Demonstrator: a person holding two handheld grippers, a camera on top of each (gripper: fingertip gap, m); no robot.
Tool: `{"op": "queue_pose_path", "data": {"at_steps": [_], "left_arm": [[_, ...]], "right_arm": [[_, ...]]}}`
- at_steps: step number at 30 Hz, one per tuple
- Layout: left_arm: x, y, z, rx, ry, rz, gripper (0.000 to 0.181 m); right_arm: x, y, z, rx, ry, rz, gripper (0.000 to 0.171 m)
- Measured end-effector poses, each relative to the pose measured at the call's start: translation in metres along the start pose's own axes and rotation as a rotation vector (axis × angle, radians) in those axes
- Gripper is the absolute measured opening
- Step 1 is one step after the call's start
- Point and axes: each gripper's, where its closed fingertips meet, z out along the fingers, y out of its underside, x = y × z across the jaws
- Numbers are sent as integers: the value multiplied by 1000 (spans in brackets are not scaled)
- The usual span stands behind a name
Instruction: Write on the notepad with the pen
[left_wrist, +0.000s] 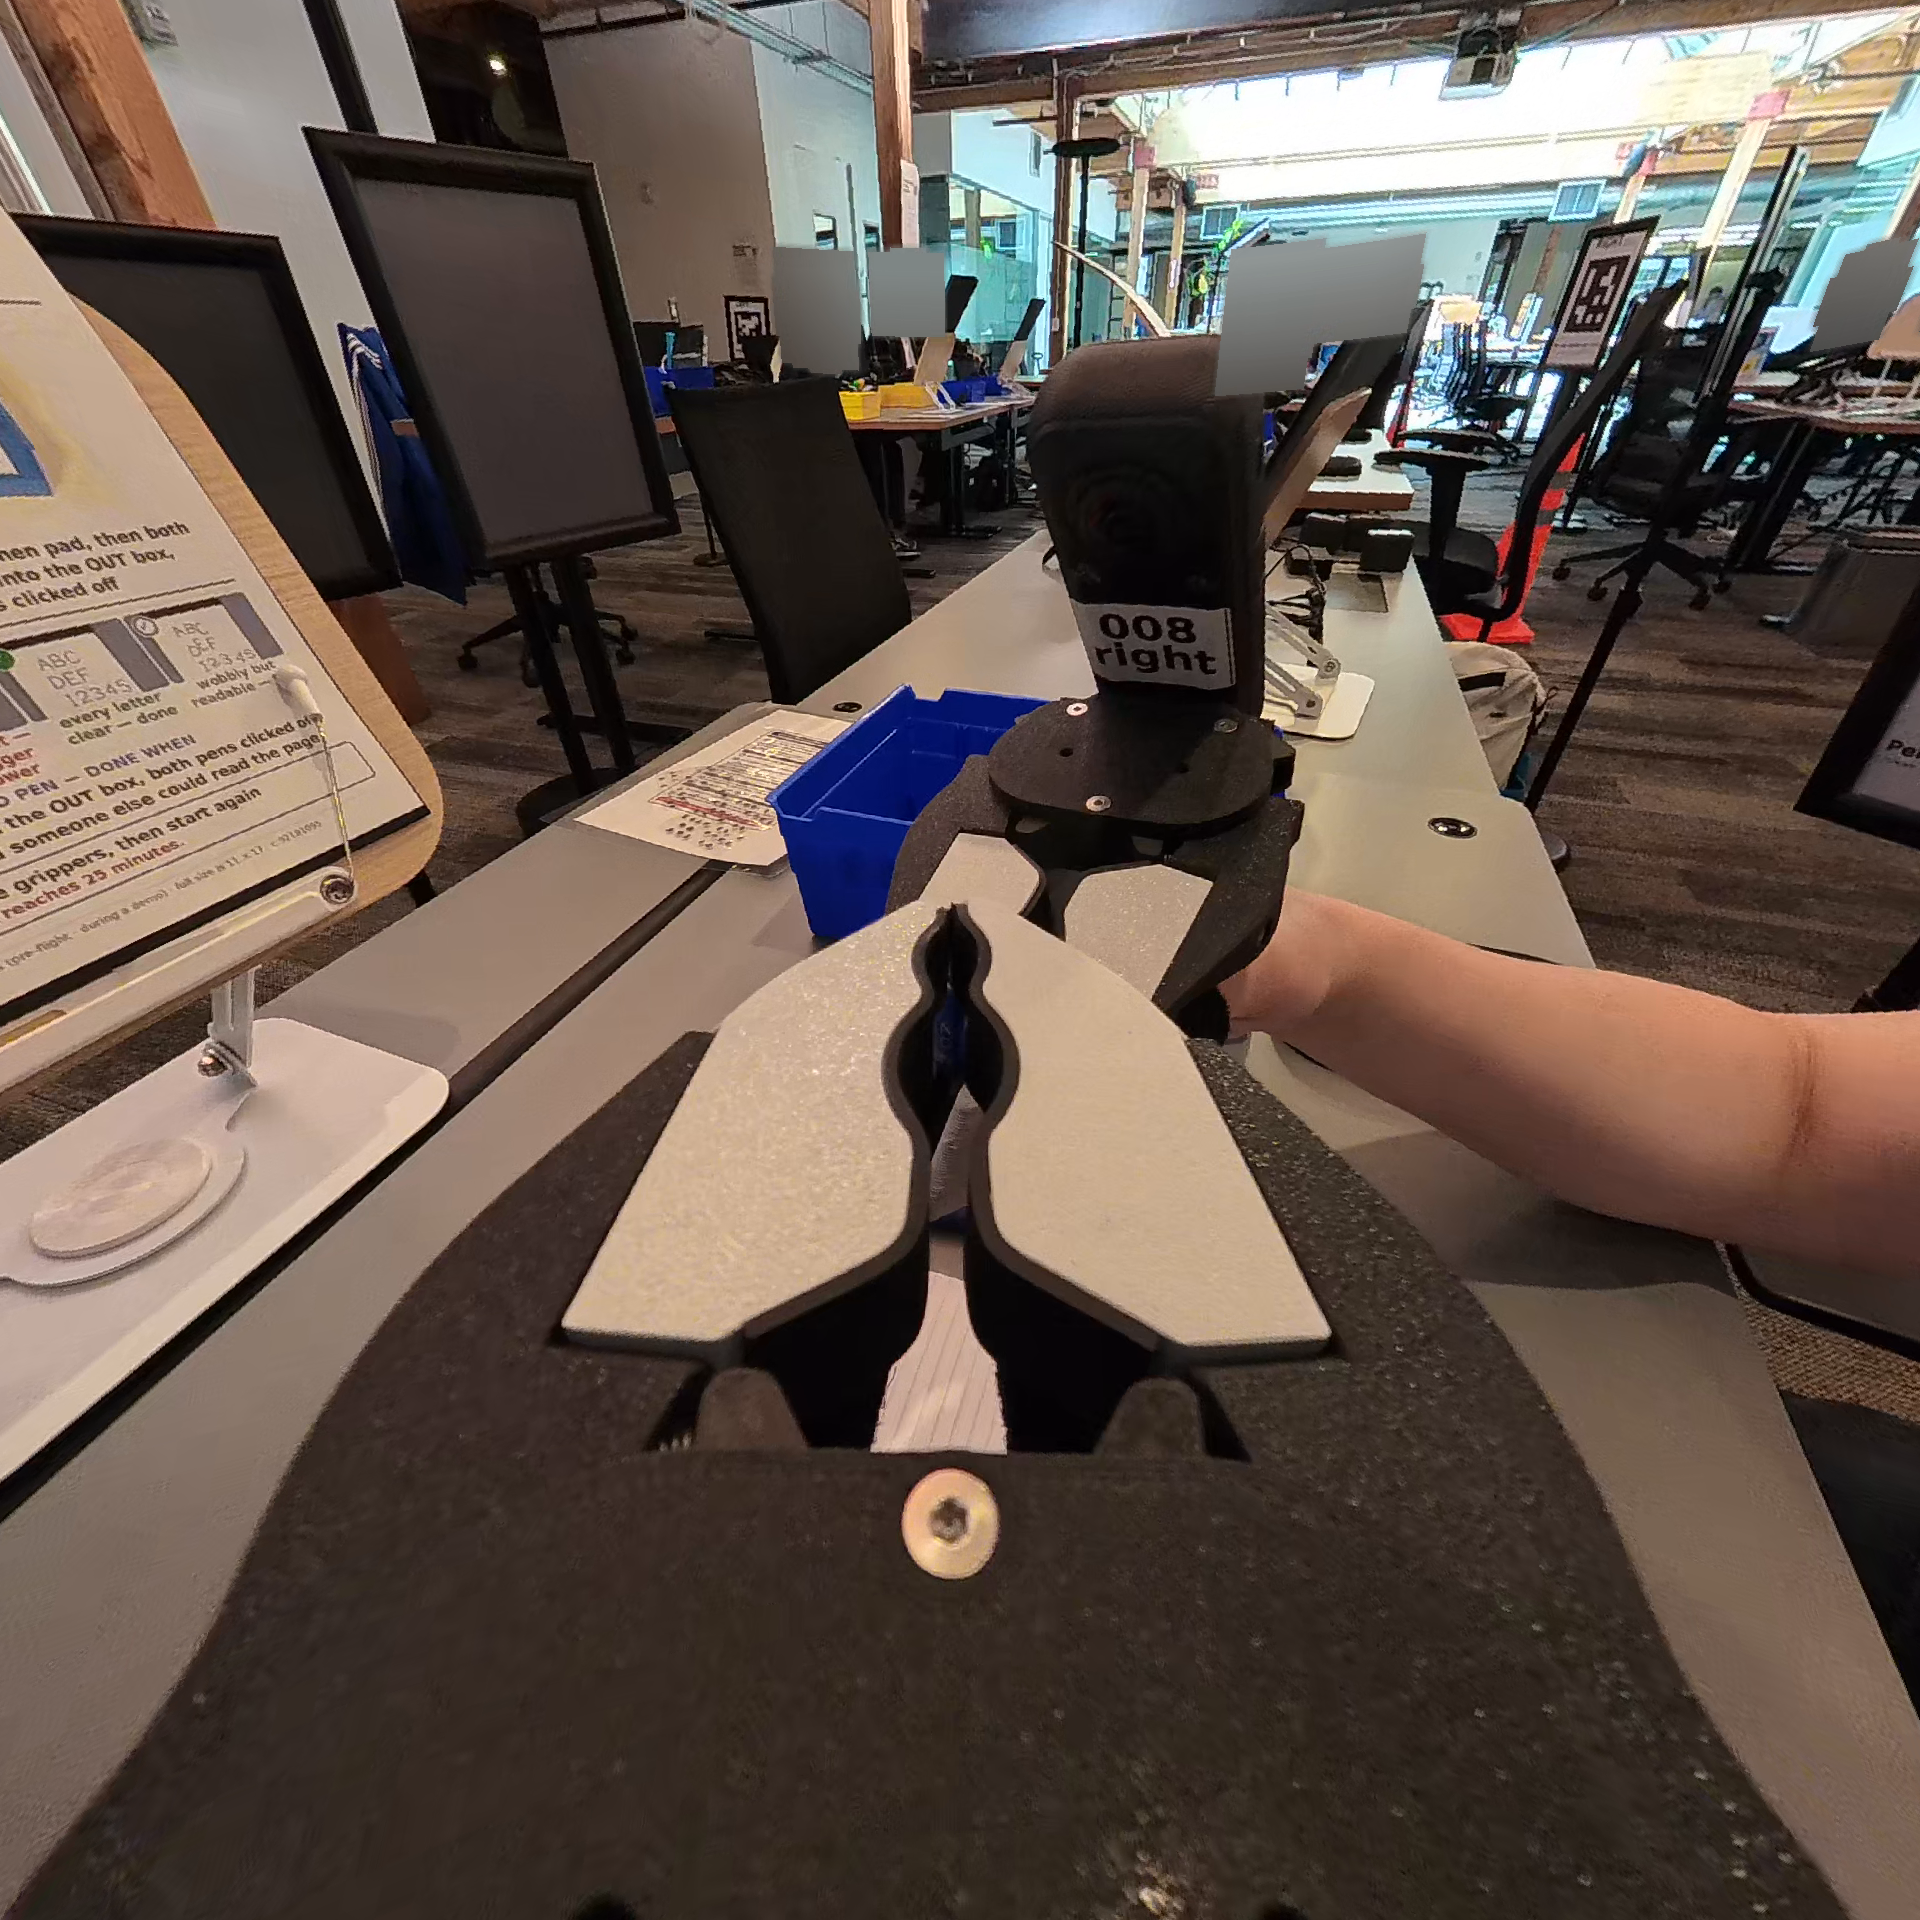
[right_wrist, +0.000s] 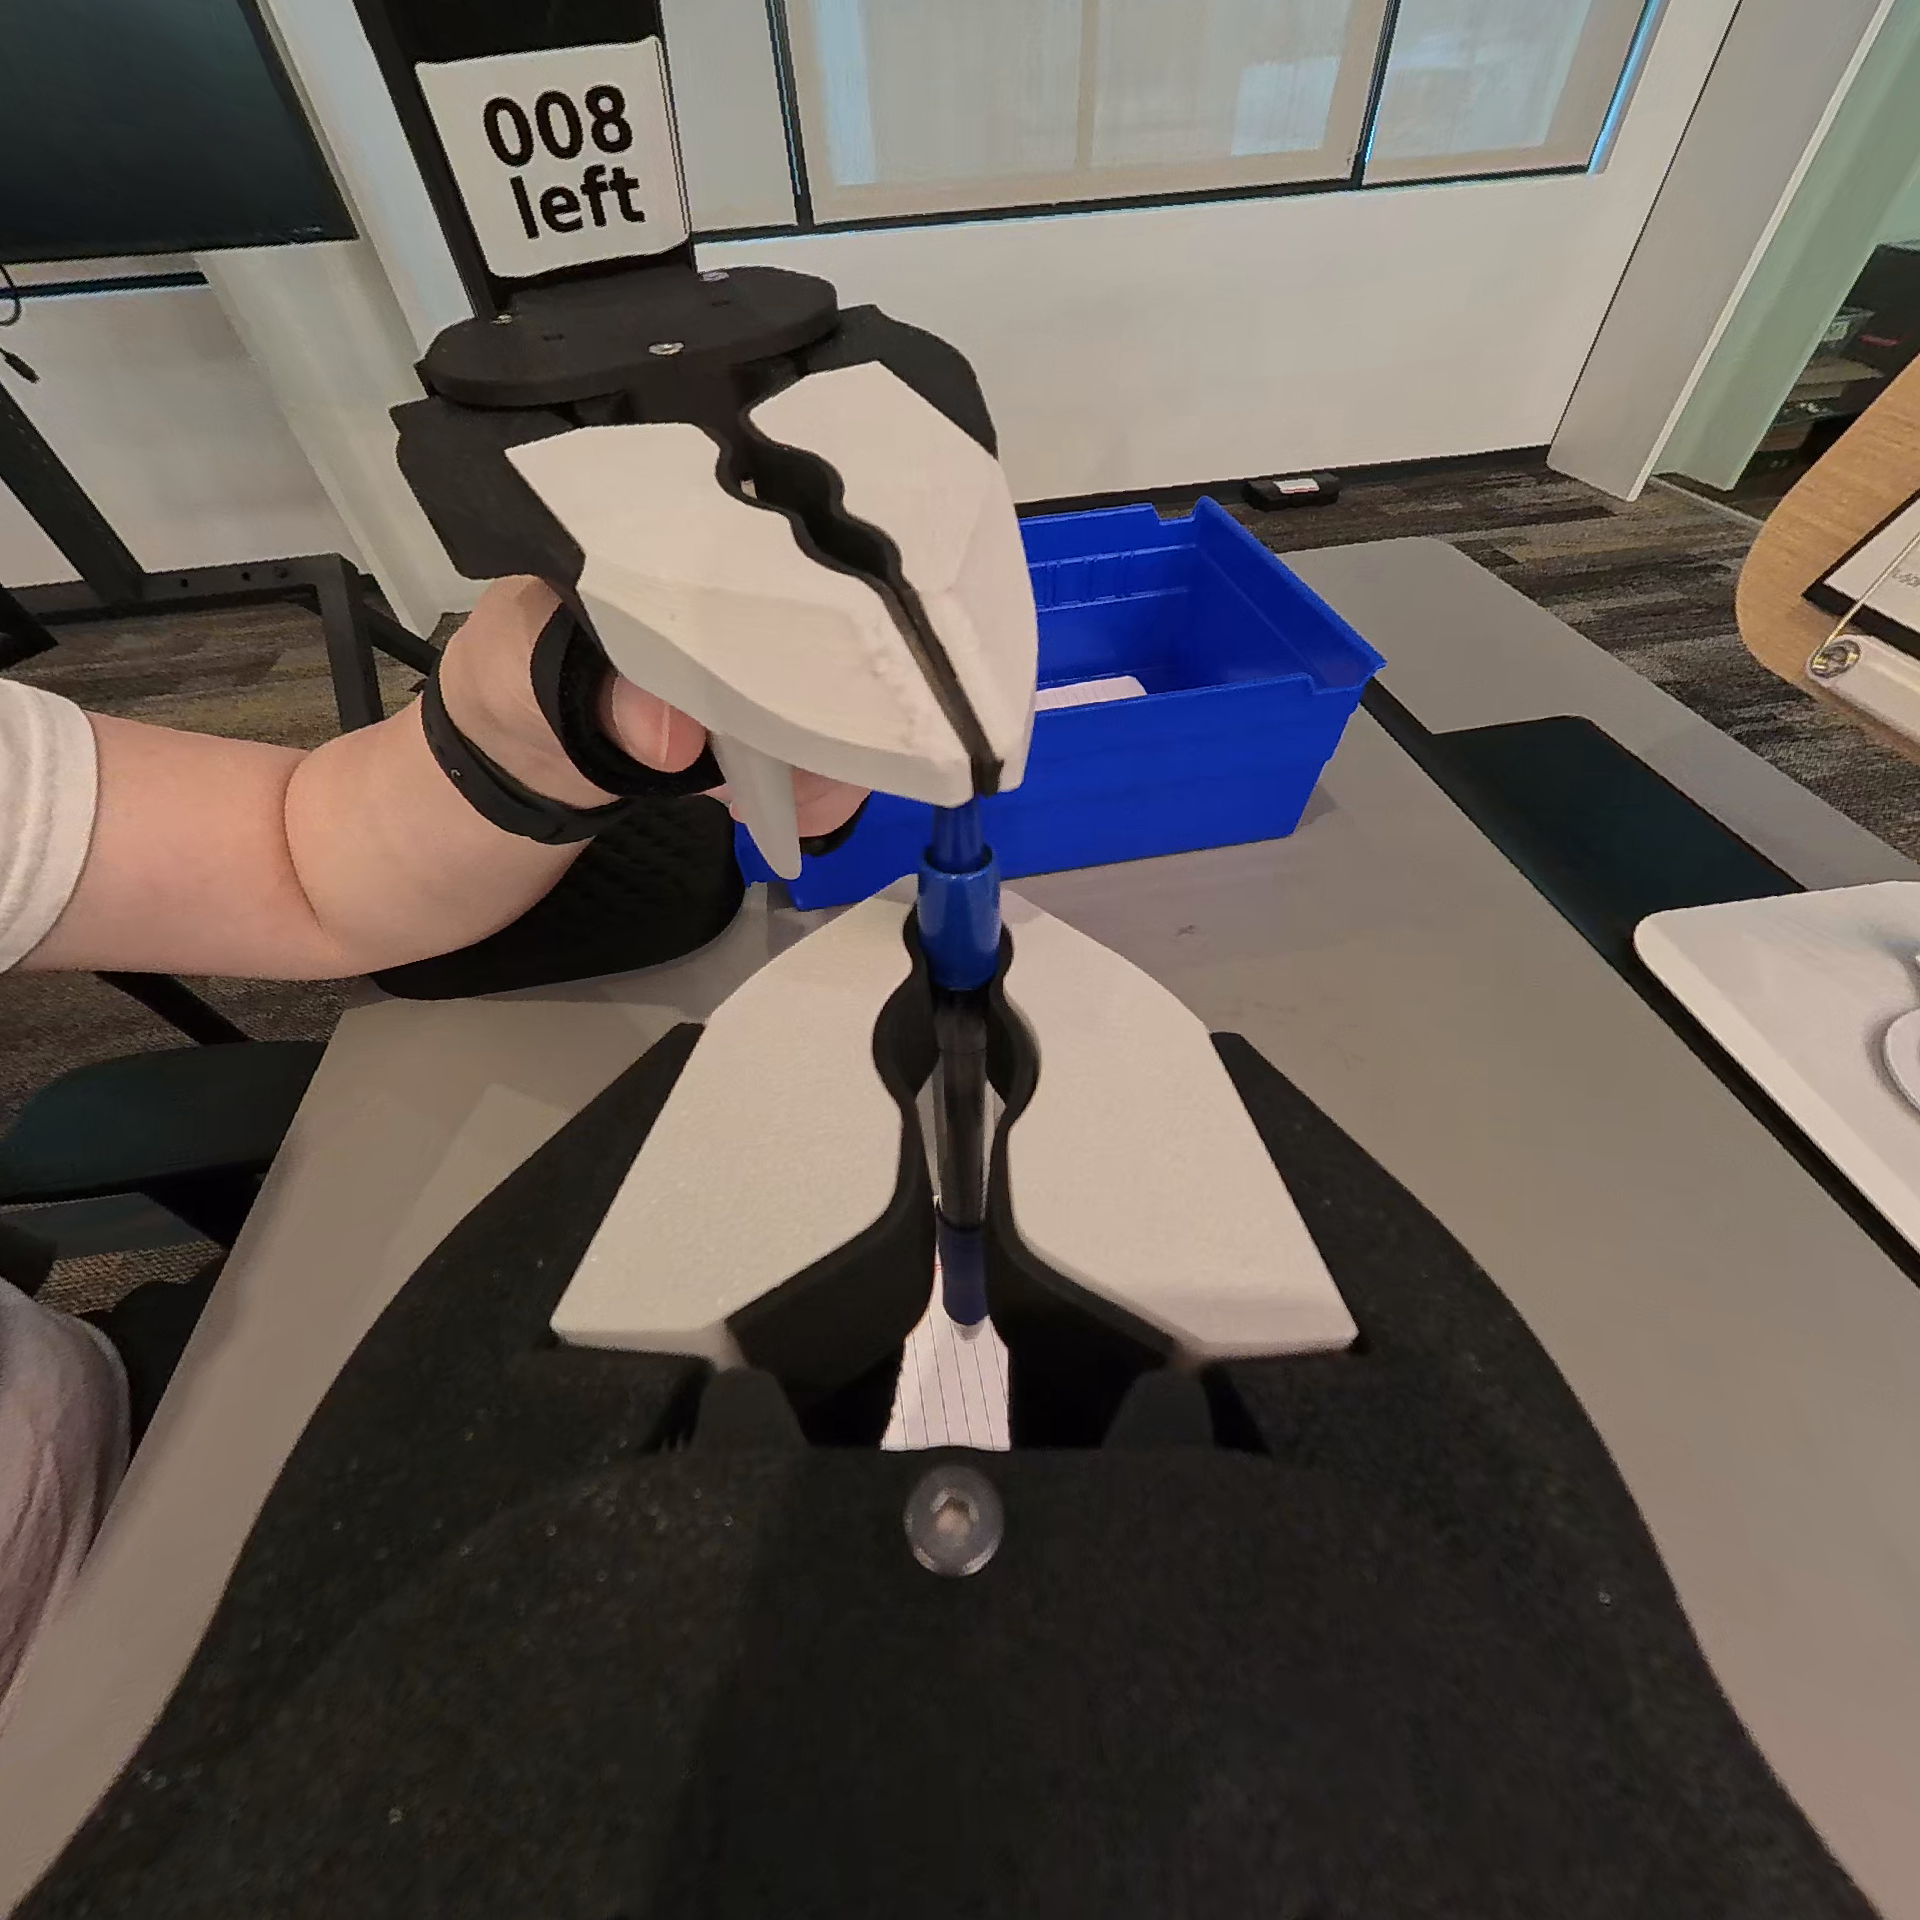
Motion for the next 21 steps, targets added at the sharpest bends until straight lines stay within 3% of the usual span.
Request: {"op": "queue_pose_path", "data": {"at_steps": [21], "left_arm": [[0, 5, 2, -19, 21, -18, 0]], "right_arm": [[0, 1, -1, -13, -1, -3, 4]]}}
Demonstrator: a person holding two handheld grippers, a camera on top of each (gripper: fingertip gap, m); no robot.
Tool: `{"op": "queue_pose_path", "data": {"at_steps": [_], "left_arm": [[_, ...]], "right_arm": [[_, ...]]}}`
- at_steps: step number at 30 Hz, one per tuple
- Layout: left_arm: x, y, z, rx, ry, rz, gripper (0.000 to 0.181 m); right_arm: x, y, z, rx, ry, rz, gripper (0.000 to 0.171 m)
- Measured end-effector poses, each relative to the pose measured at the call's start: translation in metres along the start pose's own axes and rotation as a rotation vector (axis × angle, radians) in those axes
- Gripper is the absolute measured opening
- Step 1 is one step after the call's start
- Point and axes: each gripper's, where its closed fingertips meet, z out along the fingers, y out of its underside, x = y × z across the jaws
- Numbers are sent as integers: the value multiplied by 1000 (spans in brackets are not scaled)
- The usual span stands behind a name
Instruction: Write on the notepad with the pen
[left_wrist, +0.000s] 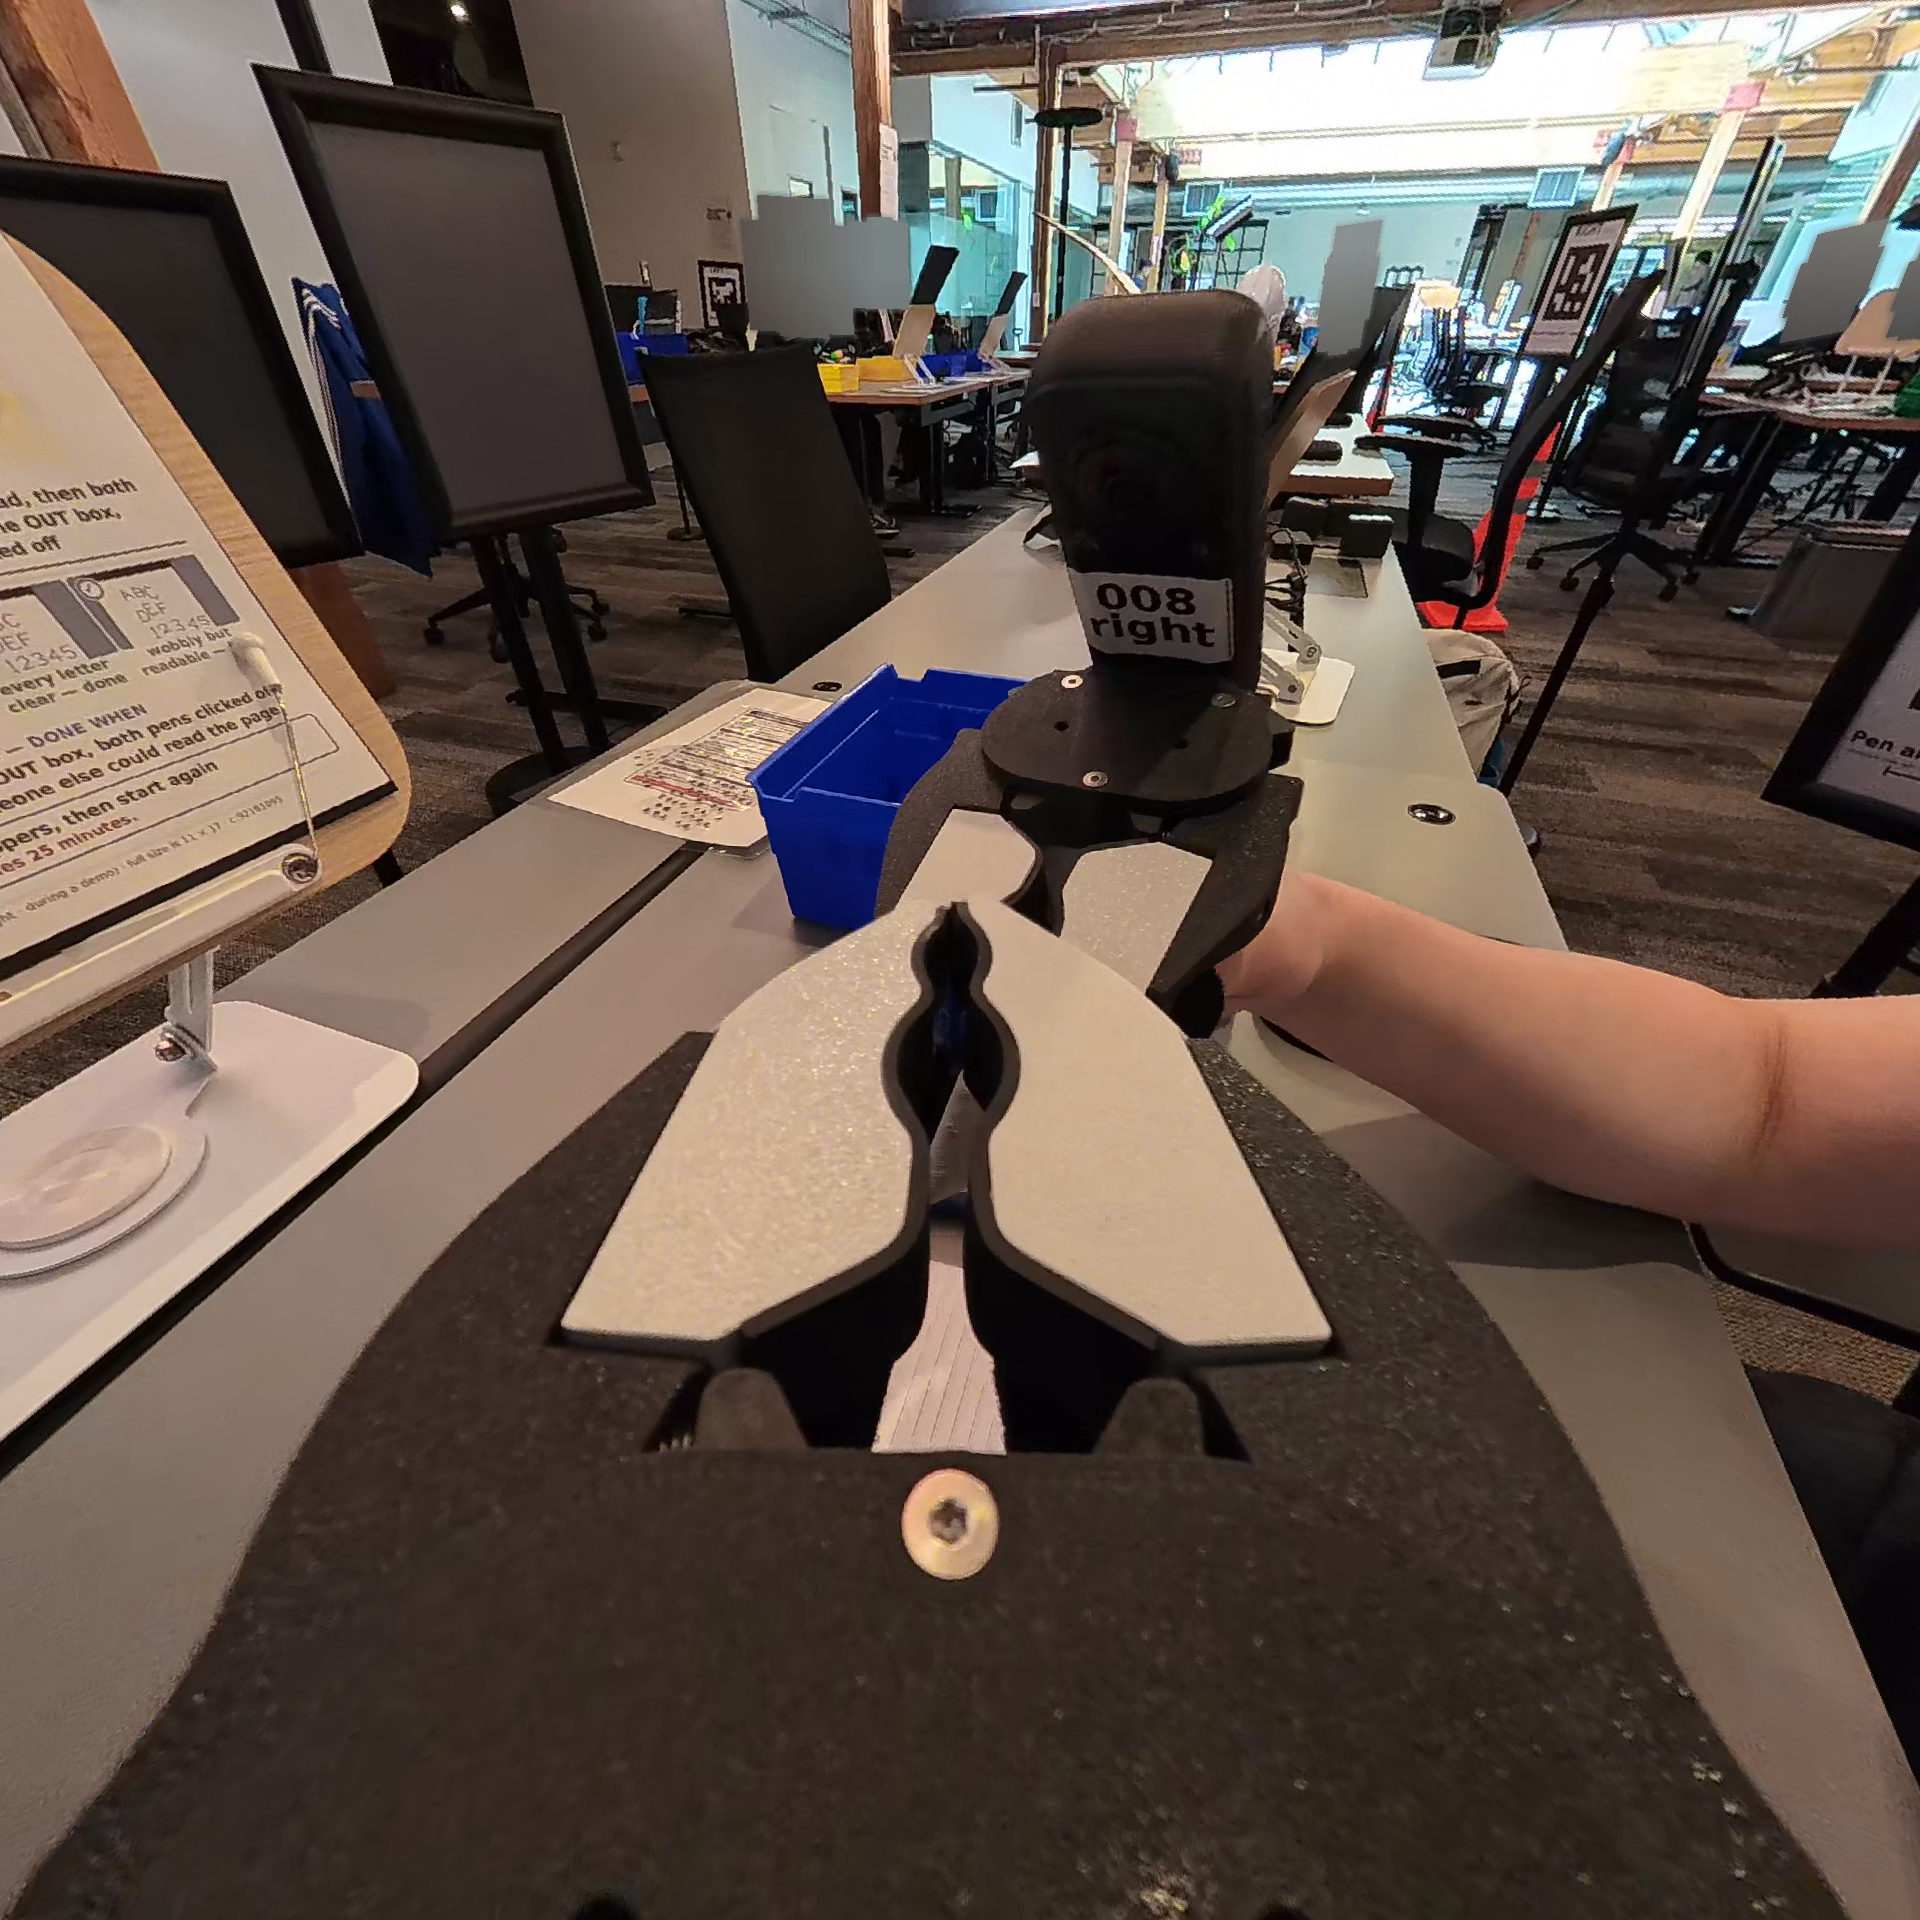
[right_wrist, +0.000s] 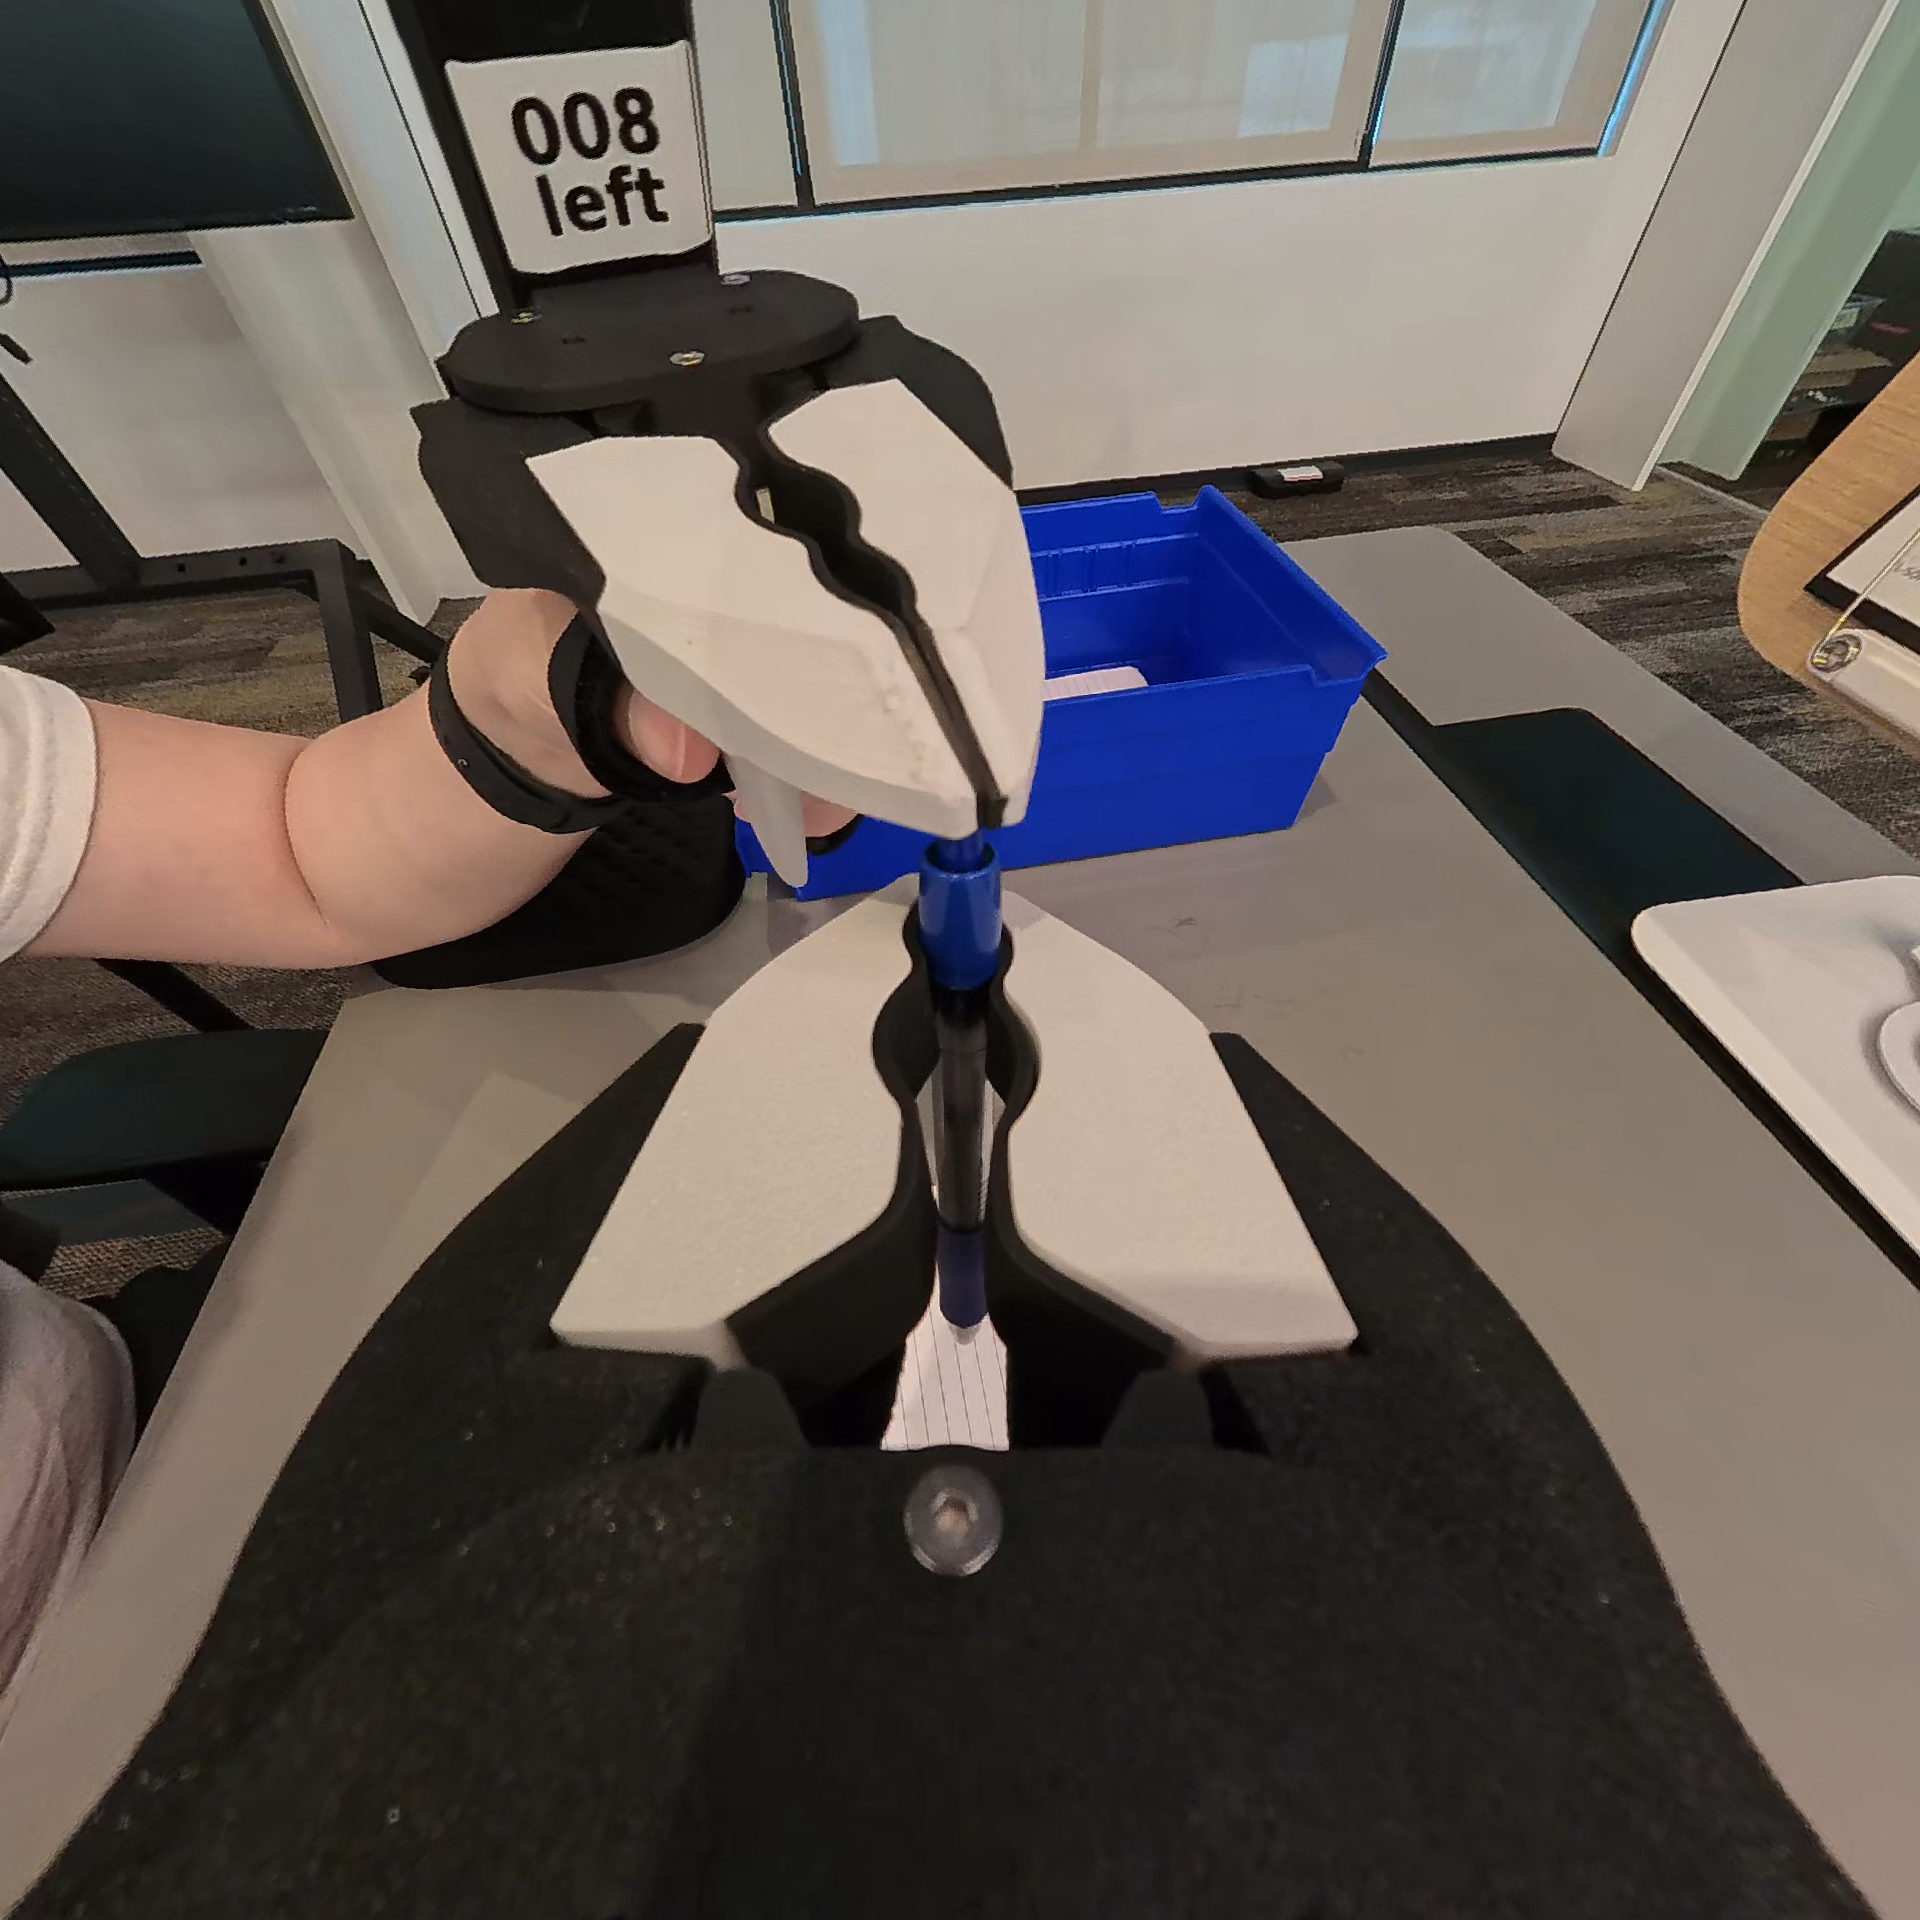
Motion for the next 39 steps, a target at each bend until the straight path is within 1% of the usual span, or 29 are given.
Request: {"op": "queue_pose_path", "data": {"at_steps": [14, 20, 22, 24, 26, 29, 31, 34, 37, 39], "left_arm": [[2, 5, 2, -25, 26, -29, 0], [0, 2, 3, 3, 8, -13, 0], [-3, -3, 2, 39, -24, 21, 0], [-6, -16, -5, 113, -64, 26, 0], [-7, -37, -20, 205, -79, 8, 0], [-9, -61, -45, 266, -123, 13, 0], [-17, -70, -61, 272, -201, 32, 0], [-35, -73, -80, 235, -349, 55, 0], [-51, -69, -91, 197, -456, 83, 0], [-59, -64, -93, 164, -496, 84, 0]], "right_arm": [[-1, 1, 0, -10, 7, -16, 4], [-3, 0, 0, -4, -19, 6, 4], [-5, -3, 1, 2, -26, 6, 4], [-4, 0, 0, -17, -12, 0, 4], [2, 5, 0, -45, 21, -17, 4], [11, 4, -4, -22, 64, -7, 4], [20, -2, -13, 11, 117, -11, 4], [35, -18, -33, 67, 263, -54, 4], [41, -33, -53, 106, 372, -90, 4], [43, -40, -65, 124, 418, -87, 4]]}}
